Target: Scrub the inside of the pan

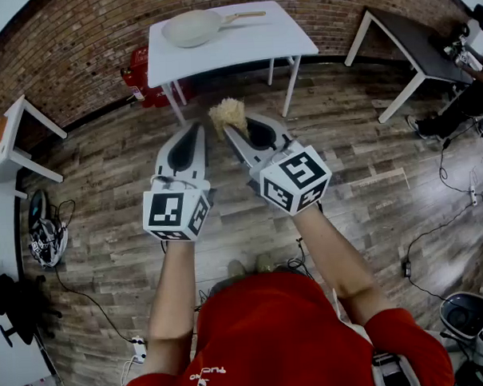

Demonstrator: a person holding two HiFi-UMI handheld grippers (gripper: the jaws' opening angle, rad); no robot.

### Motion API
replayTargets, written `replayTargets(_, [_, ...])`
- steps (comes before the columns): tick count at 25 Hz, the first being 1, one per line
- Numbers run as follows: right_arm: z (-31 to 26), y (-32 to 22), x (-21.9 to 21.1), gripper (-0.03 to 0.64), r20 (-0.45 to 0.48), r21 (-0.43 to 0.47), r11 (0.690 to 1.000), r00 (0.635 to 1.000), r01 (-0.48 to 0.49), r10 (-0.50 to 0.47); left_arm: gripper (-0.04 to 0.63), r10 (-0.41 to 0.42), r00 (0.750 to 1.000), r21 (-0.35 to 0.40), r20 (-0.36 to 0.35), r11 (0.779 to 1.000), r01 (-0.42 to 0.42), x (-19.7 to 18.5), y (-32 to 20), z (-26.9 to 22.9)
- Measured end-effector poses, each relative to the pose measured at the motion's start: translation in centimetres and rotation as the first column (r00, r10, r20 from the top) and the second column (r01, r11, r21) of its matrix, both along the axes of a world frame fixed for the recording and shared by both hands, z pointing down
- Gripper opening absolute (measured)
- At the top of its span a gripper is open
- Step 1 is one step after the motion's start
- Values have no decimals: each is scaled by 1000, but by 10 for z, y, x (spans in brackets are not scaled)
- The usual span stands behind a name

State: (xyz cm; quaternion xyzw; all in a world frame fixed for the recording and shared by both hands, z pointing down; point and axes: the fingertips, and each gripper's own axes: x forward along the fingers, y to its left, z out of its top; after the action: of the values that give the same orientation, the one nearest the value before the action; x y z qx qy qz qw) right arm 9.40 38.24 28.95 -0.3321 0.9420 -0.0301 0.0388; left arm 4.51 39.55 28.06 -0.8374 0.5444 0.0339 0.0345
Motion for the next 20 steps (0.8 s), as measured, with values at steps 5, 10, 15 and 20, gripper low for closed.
replayTargets(5, [-1,-3,5,86,5,-3,1000,1000,13,-13,14,-7,1000,-1,2,1000,7,5,-4,-1])
replayTargets(10, [-2,-7,12,86,22,4,1000,1000,21,-21,14,-18,1000,-1,-1,1000,18,9,-9,0])
replayTargets(15, [-3,-18,25,86,23,6,999,999,34,-34,14,-38,999,-1,1,999,38,18,-20,0])
replayTargets(20, [-6,-28,36,86,19,22,998,998,58,-59,14,-60,998,6,11,998,60,28,-27,1])
